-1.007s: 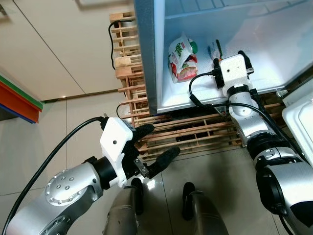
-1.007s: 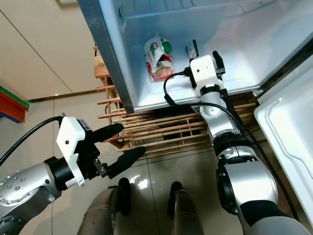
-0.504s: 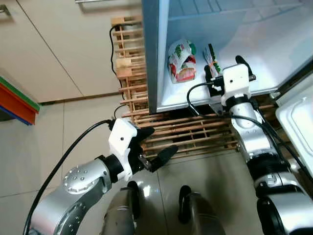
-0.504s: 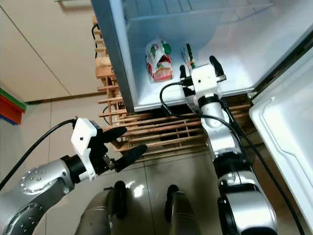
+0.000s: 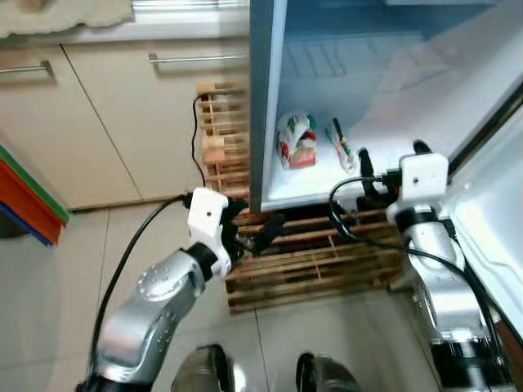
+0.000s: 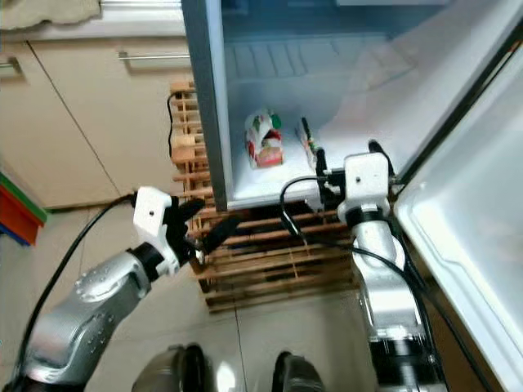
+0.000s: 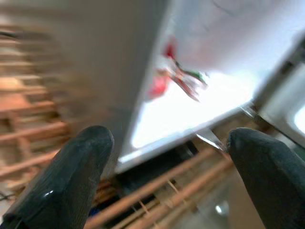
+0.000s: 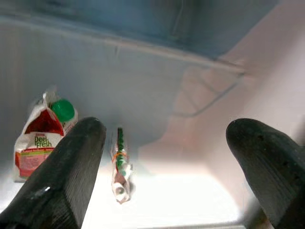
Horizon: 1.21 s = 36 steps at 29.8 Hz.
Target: Restocking fridge
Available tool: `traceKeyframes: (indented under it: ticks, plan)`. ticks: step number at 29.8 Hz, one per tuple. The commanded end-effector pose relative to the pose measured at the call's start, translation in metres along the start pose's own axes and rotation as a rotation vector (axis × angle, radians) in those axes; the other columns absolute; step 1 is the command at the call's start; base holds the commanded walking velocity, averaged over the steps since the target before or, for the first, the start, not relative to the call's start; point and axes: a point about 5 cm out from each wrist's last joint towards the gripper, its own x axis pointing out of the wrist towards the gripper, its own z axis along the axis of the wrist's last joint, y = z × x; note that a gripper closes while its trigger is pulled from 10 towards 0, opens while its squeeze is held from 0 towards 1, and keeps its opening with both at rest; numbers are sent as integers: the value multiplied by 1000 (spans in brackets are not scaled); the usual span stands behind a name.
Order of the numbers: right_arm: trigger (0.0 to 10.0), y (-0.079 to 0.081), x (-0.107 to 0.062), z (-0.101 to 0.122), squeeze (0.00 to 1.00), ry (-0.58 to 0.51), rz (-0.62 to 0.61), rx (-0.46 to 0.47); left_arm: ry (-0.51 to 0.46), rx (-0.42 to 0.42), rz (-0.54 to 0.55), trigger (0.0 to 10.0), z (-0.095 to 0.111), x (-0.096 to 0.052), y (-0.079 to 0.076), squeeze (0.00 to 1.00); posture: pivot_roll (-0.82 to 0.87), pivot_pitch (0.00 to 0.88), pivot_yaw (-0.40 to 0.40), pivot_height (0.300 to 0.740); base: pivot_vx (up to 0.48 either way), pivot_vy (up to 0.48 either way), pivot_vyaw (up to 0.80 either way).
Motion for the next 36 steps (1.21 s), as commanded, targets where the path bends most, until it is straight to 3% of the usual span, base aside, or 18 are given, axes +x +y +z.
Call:
traceKeyframes:
  ticks: [1, 4, 6, 8, 9, 11, 12, 13, 14, 15, 16, 17, 19, 21, 24, 26, 36]
  plan:
    - [10000, -7, -7, -1, 1000, 16, -31, 20, -13, -3, 83, 10000, -1, 5, 12, 0, 54, 9, -12, 740, 0, 0, 0]
    - [10000, -12, -13, -7, 1000, 45, -61, 32, -20, 27, 123, 10000, -2, 9, 17, 0, 45, 0, -11, 740, 0, 0, 0]
    - [10000, -34, -27, -25, 1000, 117, -194, 68, -26, 101, 184, 10000, -5, 13, 24, 0, 43, 0, -8, 740, 0, 0, 0]
    - [10000, -38, -30, -29, 1000, 131, -219, 75, -27, 120, 200, 10000, -5, 13, 26, 0, 43, 0, -8, 740, 0, 0, 0]
    - [10000, -42, -43, -47, 1000, 214, -255, 91, -44, 185, 222, 10000, -7, 10, 28, 0, 38, 0, -3, 740, 0, 0, 0]
    - [10000, -43, -48, -54, 1000, 245, -265, 99, -52, 207, 227, 10000, -7, 9, 30, 0, 37, 0, 0, 740, 0, 0, 0]
    - [10000, -40, -62, -70, 0, 306, -272, 132, -120, 326, 269, 10000, -6, 1, 37, 0, 28, 0, 7, 740, 0, 0, 0]
    - [10000, -40, -62, -70, 0, 306, -272, 132, -120, 326, 269, 10000, -6, 1, 37, 0, 28, 0, 7, 740, 0, 0, 0]
    - [10000, -35, -74, -79, 0, 328, -254, 204, -90, 323, 278, 10000, -16, -5, 42, 0, 29, 0, 7, 740, 0, 0, 0]
    - [10000, -34, -79, -81, 0, 329, -253, 218, -49, 260, 271, 10000, -24, -7, 44, 0, 28, 0, 8, 740, 0, 0, 0]
    - [10000, -34, -79, -81, 0, 329, -253, 218, -49, 260, 271, 10000, -24, -7, 44, 0, 28, 0, 8, 740, 0, 0, 0]
    - [10000, -29, -91, -84, 0, 341, -223, 225, 30, 110, 225, 10000, -39, -11, 44, 0, 30, 0, 7, 740, 0, 0, 0]
    - [10000, -27, -96, -85, 0, 349, -208, 219, 55, 95, 177, 10000, -44, -12, 41, 0, 30, 0, 8, 740, 0, 0, 0]
    - [10000, -21, -103, -81, 0, 348, -165, 200, 48, 122, 103, 10000, -41, -17, 34, 0, 28, 0, 11, 740, 0, 0, 0]
    - [10000, -19, -102, -80, 0, 345, -159, 199, 33, 138, 103, 10000, -37, -15, 32, 0, 27, 0, 13, 740, 0, 0, 0]
    - [10000, -20, -94, -80, 0, 334, -172, 202, -11, 162, 122, 10000, -29, -8, 31, 0, 28, 0, 16, 740, 0, 0, 0]
    - [10000, -16, -75, -78, 0, 311, -142, 194, -21, 171, 136, 10000, -24, 2, 29, 0, 37, 0, 12, 740, 0, 0, 0]
